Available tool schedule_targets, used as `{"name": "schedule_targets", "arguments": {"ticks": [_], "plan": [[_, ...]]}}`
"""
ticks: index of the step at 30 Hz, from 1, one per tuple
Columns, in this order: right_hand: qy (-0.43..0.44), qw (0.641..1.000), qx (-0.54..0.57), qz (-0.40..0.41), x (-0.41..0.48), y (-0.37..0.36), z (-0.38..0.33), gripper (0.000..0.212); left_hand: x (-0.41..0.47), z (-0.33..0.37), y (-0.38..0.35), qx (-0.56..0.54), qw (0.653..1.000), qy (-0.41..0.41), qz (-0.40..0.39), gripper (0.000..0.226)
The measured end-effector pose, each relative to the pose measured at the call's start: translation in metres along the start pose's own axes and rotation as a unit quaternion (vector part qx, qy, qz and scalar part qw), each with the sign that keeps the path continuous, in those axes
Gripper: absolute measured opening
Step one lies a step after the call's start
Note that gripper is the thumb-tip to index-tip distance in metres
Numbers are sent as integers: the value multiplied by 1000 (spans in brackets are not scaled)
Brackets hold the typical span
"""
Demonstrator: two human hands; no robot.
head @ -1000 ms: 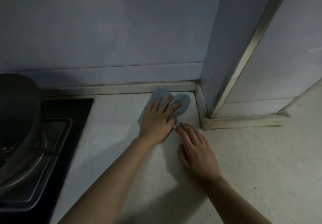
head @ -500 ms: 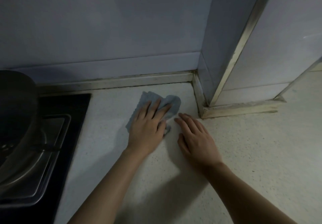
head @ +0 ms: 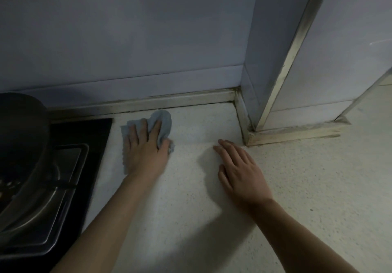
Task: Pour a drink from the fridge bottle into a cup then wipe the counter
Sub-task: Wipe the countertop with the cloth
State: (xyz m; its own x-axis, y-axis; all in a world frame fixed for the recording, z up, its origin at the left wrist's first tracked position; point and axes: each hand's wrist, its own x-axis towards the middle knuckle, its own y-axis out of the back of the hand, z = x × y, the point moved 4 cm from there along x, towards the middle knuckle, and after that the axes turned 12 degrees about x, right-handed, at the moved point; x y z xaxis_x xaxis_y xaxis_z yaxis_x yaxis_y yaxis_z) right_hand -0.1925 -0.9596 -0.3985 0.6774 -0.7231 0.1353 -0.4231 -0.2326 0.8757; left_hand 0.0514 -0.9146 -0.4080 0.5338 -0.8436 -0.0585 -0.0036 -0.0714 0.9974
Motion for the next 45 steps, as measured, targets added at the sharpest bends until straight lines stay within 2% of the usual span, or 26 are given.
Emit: {"name": "schedule_targets", "arguments": {"ticks": [4,12,22,27,29,31,35,41,45], "plan": [[-2,1000,-5,-9,0,-1,1,55,8,24,2,-44,999,-22,-8,60],[1,1000,-1,-19,1,-2,5,59,-41,40,-2,-17,988,-141,62,59],[5,1000,-18,-19,4,-7,4,64,-138,50,-14,-7,982,-184,48,56],[-8,998,-52,-41,0,-10,4,71,-199,26,-21,-9,977,-214,21,57],[-24,997,-65,-42,2,-8,-8,72,-217,10,-21,13,977,-213,17,59],[-43,996,-71,-29,-7,-7,-25,65,-231,-3,-20,13,980,-199,15,59],[-65,997,-26,14,-62,-4,-47,58,-241,-8,-16,7,979,-200,38,57],[-129,990,-11,52,-110,17,-14,57,-199,-2,-19,13,986,-160,50,60],[-143,988,-35,55,-128,29,14,59,-150,39,-14,26,988,-146,44,72]]}}
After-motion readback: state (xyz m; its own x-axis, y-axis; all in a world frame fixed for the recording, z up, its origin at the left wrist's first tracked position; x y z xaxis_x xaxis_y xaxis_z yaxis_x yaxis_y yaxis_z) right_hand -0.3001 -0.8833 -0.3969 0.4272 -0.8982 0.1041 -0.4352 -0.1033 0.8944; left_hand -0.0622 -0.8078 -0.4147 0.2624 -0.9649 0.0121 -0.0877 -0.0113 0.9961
